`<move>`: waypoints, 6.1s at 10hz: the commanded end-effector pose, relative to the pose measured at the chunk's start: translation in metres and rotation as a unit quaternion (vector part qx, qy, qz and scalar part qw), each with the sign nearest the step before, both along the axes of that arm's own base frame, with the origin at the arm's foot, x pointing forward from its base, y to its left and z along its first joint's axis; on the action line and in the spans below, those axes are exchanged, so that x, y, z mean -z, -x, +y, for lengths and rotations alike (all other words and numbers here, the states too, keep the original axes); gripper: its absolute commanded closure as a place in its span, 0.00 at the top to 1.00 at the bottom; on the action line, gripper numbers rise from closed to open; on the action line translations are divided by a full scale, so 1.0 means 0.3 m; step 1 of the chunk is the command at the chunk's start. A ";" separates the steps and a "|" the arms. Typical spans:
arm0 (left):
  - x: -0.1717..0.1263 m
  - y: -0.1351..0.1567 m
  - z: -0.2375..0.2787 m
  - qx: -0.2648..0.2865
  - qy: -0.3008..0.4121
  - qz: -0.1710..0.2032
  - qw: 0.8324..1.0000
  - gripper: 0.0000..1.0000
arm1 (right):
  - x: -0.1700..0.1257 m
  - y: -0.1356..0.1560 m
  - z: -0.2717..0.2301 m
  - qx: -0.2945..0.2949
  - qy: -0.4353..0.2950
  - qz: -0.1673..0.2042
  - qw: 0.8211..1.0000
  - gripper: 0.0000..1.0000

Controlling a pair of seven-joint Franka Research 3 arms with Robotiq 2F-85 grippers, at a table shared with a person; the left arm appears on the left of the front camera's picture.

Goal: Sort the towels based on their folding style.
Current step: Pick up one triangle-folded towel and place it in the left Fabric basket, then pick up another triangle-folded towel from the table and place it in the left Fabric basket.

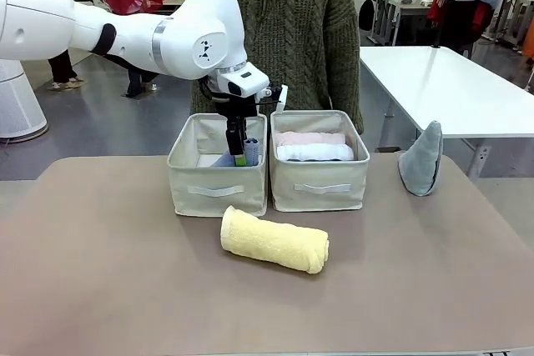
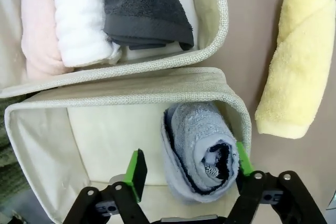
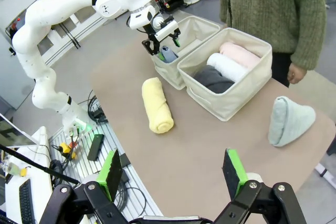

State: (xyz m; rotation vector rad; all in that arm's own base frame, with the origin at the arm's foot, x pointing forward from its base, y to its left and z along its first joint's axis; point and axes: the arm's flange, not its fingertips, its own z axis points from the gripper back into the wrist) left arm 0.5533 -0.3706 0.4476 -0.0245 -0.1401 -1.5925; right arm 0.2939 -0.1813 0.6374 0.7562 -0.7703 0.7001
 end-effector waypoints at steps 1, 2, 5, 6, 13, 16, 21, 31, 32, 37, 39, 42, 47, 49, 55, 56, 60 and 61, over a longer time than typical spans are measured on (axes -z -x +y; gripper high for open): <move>-0.011 0.011 0.009 -0.005 -0.001 -0.002 1.000 1.00 | 0.000 -0.003 0.001 -0.006 -0.011 -0.012 1.000 1.00; -0.013 0.008 0.009 -0.004 -0.002 -0.001 1.000 1.00 | 0.000 -0.003 0.001 -0.006 -0.011 -0.012 1.000 1.00; -0.127 0.046 0.068 -0.019 0.002 -0.037 0.999 1.00 | 0.000 -0.003 0.001 -0.006 -0.011 -0.012 1.000 1.00; -0.248 0.102 0.181 -0.016 0.005 -0.053 0.998 1.00 | 0.000 -0.003 0.001 -0.006 -0.011 -0.012 1.000 1.00; -0.457 0.590 1.112 -0.111 0.104 -0.082 0.985 1.00 | 0.000 -0.003 0.001 -0.006 -0.011 -0.012 1.000 1.00; -0.457 0.613 1.179 -0.122 0.103 -0.068 0.985 1.00 | 0.000 -0.003 0.001 -0.006 -0.011 -0.012 1.000 1.00; -0.457 0.613 1.179 -0.122 0.103 -0.068 0.985 1.00 | 0.000 -0.003 0.001 -0.006 -0.011 -0.012 1.000 1.00; -0.307 0.365 1.992 -0.061 0.469 0.000 0.881 1.00 | 0.000 -0.003 0.001 -0.006 -0.011 -0.012 1.000 1.00; -0.312 0.364 2.068 -0.064 0.497 -0.008 0.865 1.00 | 0.000 -0.003 0.001 -0.006 -0.011 -0.012 1.000 1.00; -0.353 0.469 2.225 -0.059 0.547 -0.040 0.834 1.00 | 0.000 -0.003 0.001 -0.006 -0.011 -0.012 1.000 1.00; -0.330 0.460 2.199 -0.054 0.544 -0.020 0.837 1.00 | 0.000 -0.003 0.001 -0.006 -0.011 -0.012 1.000 1.00; -0.351 0.507 2.217 -0.077 0.540 -0.034 0.838 1.00 | -0.018 0.050 0.095 0.002 0.128 0.029 0.991 1.00; -0.351 0.507 2.217 -0.077 0.540 -0.034 0.838 1.00 | -0.033 -0.200 0.279 0.118 0.250 0.175 0.945 1.00; -0.351 0.507 2.217 -0.077 0.540 -0.034 0.838 1.00 | 0.014 -0.310 0.367 0.130 0.236 0.162 0.949 1.00; -0.351 0.507 2.217 -0.077 0.540 -0.034 0.838 1.00 | -0.006 -0.038 0.082 0.094 0.158 0.105 0.977 1.00; -0.351 0.507 2.217 -0.077 0.540 -0.034 0.838 1.00 | 0.006 -0.038 0.078 0.086 0.160 0.111 0.977 1.00; -0.351 0.507 2.217 -0.077 0.540 -0.034 0.838 1.00 | 0.058 -0.247 0.290 0.084 0.184 0.123 0.972 1.00; -0.351 0.507 2.217 -0.077 0.540 -0.034 0.838 1.00 | 0.082 -0.320 0.357 0.092 0.201 0.126 0.967 1.00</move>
